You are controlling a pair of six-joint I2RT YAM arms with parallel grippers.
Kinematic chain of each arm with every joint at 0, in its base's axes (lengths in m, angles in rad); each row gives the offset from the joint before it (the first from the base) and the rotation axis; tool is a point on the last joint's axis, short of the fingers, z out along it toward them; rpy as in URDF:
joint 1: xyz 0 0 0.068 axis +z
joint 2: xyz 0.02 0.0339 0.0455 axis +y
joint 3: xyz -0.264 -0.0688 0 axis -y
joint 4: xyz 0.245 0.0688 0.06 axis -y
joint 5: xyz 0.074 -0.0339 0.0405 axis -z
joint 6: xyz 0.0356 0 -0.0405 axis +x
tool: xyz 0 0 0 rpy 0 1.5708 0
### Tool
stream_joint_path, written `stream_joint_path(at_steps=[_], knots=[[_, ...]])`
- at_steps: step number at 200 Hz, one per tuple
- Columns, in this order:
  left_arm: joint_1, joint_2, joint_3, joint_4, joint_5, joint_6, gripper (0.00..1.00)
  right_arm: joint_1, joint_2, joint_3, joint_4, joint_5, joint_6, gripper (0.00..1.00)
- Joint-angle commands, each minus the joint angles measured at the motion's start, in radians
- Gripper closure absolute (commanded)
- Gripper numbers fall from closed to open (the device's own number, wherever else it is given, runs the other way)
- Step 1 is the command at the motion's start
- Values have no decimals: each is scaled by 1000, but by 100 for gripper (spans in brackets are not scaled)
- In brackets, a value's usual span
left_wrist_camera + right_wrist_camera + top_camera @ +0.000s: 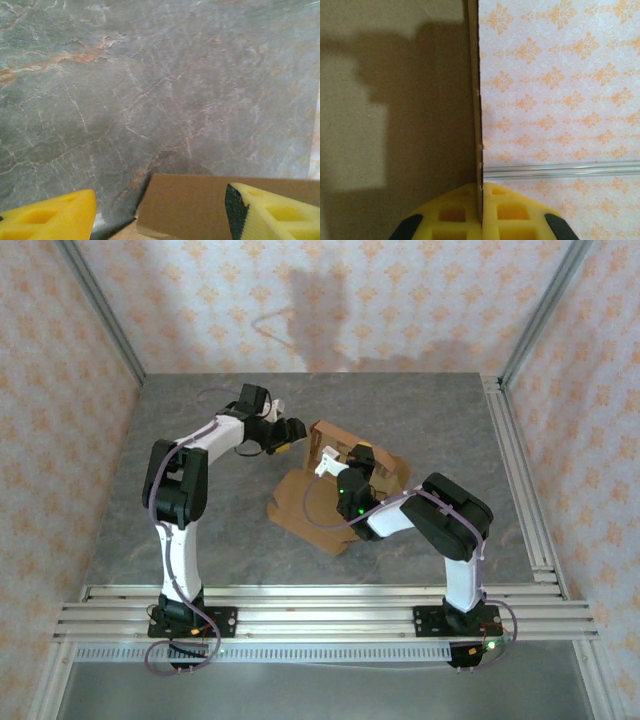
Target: Fold the paper box
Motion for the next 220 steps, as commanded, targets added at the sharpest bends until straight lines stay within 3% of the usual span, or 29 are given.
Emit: stream_joint_path(at_steps=[1,115,220], knots=[[-3,-59,-64,102,-13,-18,29,1,16,25,-21,-15,39,100],[-22,-146,-192,121,-39,57,25,-5,8,28,-70,-24,67,100],[-29,-187,-242,140,3,113,22,-3,5,38,-74,-26,68,100]])
